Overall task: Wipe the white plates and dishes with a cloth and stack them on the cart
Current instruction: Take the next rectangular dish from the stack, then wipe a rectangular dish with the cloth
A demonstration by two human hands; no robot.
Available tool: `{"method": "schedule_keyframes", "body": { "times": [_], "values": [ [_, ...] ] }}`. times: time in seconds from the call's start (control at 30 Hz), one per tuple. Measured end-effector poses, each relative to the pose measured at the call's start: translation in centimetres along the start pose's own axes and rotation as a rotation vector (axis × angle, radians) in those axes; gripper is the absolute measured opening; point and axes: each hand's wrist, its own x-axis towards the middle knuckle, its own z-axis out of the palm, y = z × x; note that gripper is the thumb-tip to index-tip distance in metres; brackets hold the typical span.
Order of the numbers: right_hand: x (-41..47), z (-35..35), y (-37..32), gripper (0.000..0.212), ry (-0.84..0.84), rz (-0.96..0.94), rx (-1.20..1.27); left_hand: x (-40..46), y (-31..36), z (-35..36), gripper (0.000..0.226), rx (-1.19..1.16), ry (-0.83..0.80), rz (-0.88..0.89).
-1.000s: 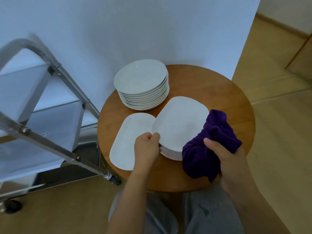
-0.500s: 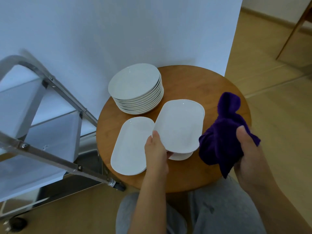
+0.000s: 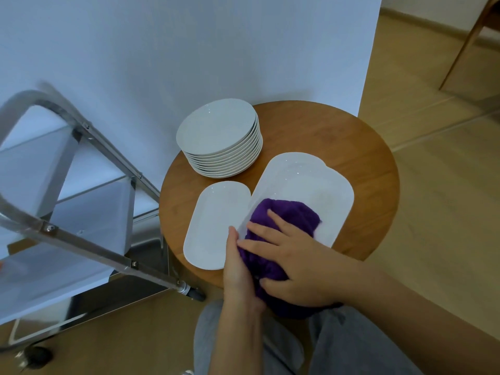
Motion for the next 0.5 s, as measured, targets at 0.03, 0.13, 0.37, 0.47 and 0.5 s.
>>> {"method": "schedule_keyframes", "body": {
  "times": [0.03,0.13,0.37,0.47,0.5],
  "values": [
    [0.3,-0.1,-0.1,0.063,-0.03,-0.026,-0.063,-0.3,-0.3,-0.5,0.038,-0.013,0.011,-0.006],
    [1.1,0.0,-0.2,0.065,-0.067,-0.072,-0.181,-0.8,-0.6,-1.6,0.051,-0.032,0.036,0.011],
    [3.0,-0.9,1.9,0.084,0.056,0.086,-0.19,-1.9,-0.8,-2.3,0.04,-0.015,0.049,0.051],
    [3.6,-1.6,2.9,0.086,0.129,0.232,-0.19,-2.2,-1.4,-2.4,0.028,-0.011,0.118,0.152],
    [3.7,-1.8,3.1,0.086,0.171,0.282,-0.186,-2.3,-1.4,-2.4,0.026,-0.009,0.14,0.183]
  ]
}}
